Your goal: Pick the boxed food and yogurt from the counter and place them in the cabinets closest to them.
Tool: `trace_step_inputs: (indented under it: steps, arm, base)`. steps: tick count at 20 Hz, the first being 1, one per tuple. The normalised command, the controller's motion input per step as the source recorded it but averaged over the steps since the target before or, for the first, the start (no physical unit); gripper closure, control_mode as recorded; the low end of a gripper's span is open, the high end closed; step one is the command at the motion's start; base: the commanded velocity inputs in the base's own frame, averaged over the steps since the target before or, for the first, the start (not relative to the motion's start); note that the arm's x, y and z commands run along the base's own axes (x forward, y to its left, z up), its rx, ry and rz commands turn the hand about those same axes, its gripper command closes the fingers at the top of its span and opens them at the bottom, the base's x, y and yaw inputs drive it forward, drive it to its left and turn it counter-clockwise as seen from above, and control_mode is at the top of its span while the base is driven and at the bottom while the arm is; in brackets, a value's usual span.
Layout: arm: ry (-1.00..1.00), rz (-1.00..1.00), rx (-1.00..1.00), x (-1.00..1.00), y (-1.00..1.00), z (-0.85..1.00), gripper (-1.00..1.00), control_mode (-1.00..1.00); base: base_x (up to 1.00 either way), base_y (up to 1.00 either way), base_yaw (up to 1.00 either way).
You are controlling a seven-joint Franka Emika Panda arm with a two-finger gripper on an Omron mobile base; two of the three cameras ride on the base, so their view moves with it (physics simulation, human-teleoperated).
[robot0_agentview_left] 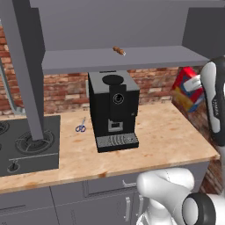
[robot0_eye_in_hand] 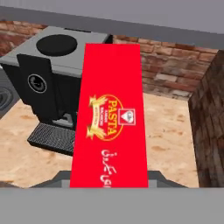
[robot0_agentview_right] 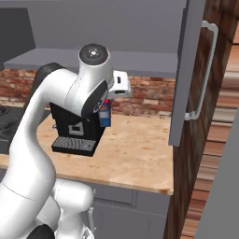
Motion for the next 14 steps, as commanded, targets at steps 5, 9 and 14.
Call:
trace_step_inputs:
  steps: [5,9,14]
  arm:
    - [-0.16,-0.04,0.00,-0.31,0.01,0.87,1.00,-1.00]
    - [-0.11,-0.06,-0.04,0.02,0.31,0.56,1.00,-1.00]
    - [-0.06,-0.06,-0.07,0.31,0.44,0.18,1.00,-1.00]
  base:
    - [0.00,0.00,0.00]
    - [0.00,0.00,0.00]
    - [0.00,0.00,0.00]
